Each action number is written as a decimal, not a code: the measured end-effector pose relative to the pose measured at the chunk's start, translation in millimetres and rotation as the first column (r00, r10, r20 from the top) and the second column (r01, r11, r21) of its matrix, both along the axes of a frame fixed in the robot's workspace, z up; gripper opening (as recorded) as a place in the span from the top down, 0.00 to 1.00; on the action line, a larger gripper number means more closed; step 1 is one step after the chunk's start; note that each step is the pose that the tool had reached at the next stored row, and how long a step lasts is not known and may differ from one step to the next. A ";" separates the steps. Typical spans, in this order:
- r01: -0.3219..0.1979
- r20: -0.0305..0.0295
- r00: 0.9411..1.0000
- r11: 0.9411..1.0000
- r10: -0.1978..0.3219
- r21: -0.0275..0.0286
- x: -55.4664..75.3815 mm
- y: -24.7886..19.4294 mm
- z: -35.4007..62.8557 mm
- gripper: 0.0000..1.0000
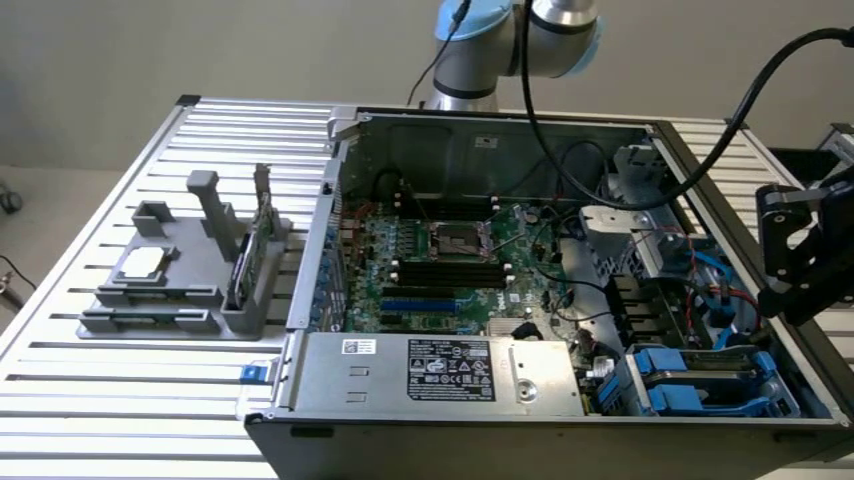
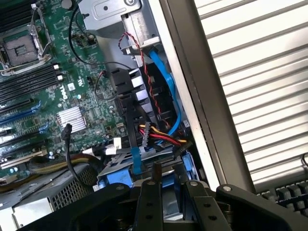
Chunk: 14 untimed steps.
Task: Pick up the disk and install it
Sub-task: 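Insert the first disk wire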
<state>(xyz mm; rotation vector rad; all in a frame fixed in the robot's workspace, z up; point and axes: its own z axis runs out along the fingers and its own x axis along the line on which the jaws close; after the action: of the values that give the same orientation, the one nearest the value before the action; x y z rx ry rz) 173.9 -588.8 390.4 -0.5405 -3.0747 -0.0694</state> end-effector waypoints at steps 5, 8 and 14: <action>0.025 0.000 1.000 1.000 -0.025 0.001 0.0 -4.4 -0.1 0.75; 0.044 0.000 0.999 0.999 -0.044 0.001 0.0 -6.4 -0.2 0.75; 0.095 0.000 0.996 0.996 -0.095 0.001 0.0 -8.5 -1.3 0.75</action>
<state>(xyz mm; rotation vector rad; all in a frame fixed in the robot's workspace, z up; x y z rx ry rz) 173.9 -597.4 389.2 -0.6861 -3.0475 -0.0718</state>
